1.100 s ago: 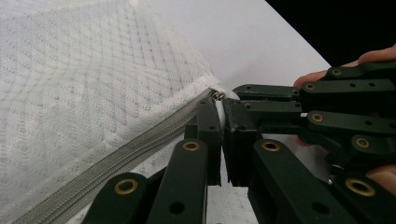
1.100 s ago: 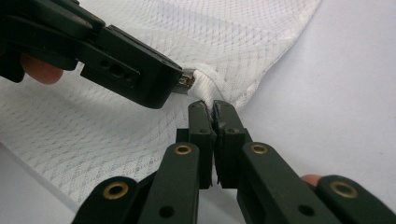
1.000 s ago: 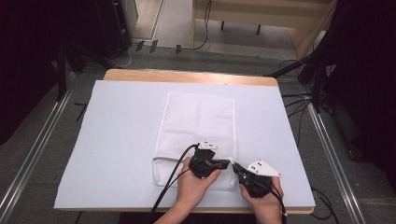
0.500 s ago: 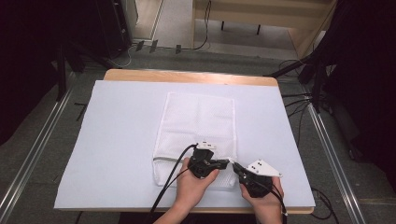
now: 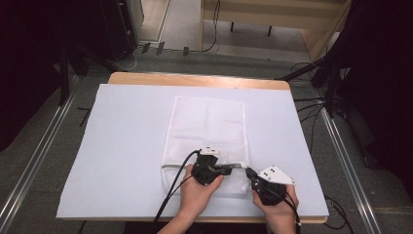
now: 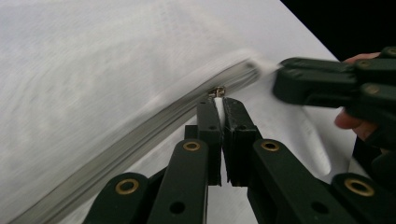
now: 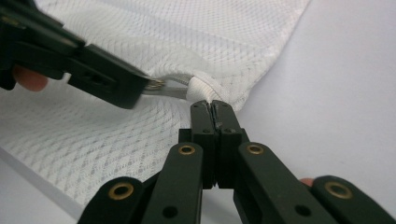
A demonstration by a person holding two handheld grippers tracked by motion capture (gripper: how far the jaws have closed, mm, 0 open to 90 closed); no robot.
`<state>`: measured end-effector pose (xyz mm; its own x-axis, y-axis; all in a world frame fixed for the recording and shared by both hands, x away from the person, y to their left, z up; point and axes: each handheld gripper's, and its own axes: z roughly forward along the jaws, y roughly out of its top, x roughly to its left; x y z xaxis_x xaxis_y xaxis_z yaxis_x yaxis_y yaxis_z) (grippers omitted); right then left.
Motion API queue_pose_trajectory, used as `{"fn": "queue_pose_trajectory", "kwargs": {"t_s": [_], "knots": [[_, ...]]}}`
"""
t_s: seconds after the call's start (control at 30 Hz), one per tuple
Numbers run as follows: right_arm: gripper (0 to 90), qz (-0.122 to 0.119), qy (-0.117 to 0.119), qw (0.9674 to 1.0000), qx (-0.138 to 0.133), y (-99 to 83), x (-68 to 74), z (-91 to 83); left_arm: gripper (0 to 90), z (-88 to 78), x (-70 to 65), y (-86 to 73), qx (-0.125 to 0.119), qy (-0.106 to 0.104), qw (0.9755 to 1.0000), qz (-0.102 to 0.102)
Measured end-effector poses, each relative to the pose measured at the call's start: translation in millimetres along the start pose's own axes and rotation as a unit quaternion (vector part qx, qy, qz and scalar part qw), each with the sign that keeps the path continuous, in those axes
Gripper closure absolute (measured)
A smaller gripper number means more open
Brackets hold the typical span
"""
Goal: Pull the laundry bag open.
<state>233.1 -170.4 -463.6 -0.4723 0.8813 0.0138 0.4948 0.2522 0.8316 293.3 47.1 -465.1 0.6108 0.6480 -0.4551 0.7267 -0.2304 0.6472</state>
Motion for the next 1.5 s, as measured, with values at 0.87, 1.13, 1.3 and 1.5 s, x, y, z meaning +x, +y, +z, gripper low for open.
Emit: {"fn": "queue_pose_trajectory", "kwargs": {"t_s": [0.87, 1.13, 1.3, 1.5], "knots": [[90.0, 0.018, 0.016, 0.9997, 0.008, -2.8, -12.8, -3.5, 88.0, -46.3, 30.1, -22.5, -0.019, 0.043, 0.9989, -0.003], [90.0, 0.025, 0.014, 0.9996, 0.007, -3.5, -15.3, -4.5, 88.0, -64.6, 47.0, -31.0, -0.025, 0.066, 0.9974, -0.015], [90.0, 0.025, 0.015, 0.9995, 0.009, -3.5, -15.6, -4.3, 88.0, -76.9, 54.1, -36.1, -0.030, 0.077, 0.9964, -0.019], [90.0, 0.026, 0.014, 0.9995, 0.011, -4.0, -15.8, -4.1, 88.0, -89.7, 61.6, -43.5, -0.031, 0.088, 0.9953, -0.025]]}}
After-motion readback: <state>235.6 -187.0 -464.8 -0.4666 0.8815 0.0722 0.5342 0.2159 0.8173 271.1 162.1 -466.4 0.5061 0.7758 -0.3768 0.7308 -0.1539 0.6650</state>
